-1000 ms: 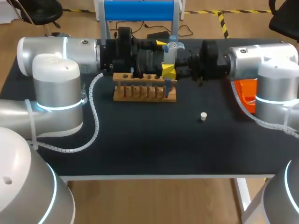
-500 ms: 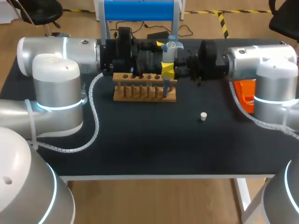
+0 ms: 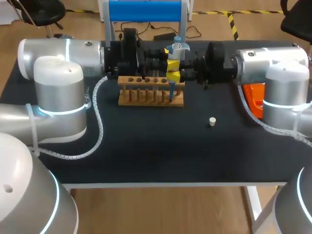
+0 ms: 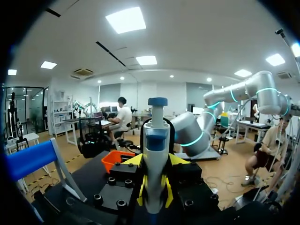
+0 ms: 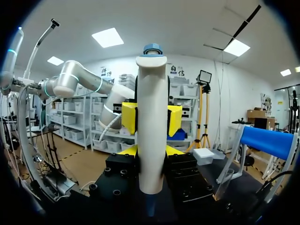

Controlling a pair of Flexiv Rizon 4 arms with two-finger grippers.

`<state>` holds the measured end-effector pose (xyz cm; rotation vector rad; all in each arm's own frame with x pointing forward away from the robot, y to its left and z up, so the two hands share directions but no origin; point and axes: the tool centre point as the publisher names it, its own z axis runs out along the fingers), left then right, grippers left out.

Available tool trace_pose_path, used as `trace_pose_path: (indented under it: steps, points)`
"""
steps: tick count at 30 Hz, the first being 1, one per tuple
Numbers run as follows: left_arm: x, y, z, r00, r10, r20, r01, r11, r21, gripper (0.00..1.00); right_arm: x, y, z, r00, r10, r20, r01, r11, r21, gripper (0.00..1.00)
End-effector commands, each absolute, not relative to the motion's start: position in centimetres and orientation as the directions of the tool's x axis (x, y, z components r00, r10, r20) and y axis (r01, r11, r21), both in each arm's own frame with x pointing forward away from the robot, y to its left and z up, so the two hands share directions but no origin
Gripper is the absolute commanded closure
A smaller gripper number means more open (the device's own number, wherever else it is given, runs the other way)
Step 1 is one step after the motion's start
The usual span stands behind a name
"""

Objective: Invert the test tube, pick up the pipette, mount the tip to pipette, aspirate from beaker and dispense into the tube, eject the tip, return the pipette, and cap with the stopper.

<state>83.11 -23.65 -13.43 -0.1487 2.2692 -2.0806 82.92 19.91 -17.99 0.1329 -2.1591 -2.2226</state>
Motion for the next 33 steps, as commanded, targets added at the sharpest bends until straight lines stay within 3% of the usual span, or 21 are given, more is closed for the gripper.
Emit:
trace_pose_path:
  steps: [1,6,7,8,15,23,33]
  points:
    - [83.0,-23.8,-13.5,-0.993,-0.114,0.021,-0.031,0.082,-0.996,1.00,82.9,19.9,-18.0,-0.996,-0.083,-0.036,-0.034,-0.030,0.999,1.00]
    - [83.0,-23.8,-13.5,-0.993,-0.114,0.021,-0.031,0.082,-0.996,1.00,82.9,19.8,-18.0,-0.996,-0.086,-0.036,-0.034,-0.021,0.999,0.99]
    - [83.0,-23.8,-13.5,-0.993,-0.114,0.021,-0.031,0.082,-0.996,1.00,82.9,19.8,-18.0,-0.996,-0.084,-0.036,-0.034,-0.020,0.999,0.57]
    - [83.0,-23.8,-13.5,-0.993,-0.114,0.021,-0.031,0.082,-0.996,1.00,82.9,19.7,-17.9,-0.996,-0.083,-0.036,-0.034,-0.020,0.999,0.00]
    - [83.0,-23.8,-13.5,-0.993,-0.114,0.021,-0.031,0.082,-0.996,1.00,83.0,18.2,-17.7,-0.993,-0.114,-0.027,-0.024,-0.024,0.999,0.00]
    - [83.0,-23.8,-13.5,-0.993,-0.114,0.021,-0.031,0.082,-0.996,1.00,84.8,12.7,-16.8,-0.988,-0.152,-0.039,-0.036,-0.023,0.999,0.00]
    - [83.0,-23.8,-13.5,-0.993,-0.114,0.021,-0.031,0.082,-0.996,1.00,91.6,7.2,-17.4,-0.997,0.048,0.057,0.062,0.105,0.992,0.00]
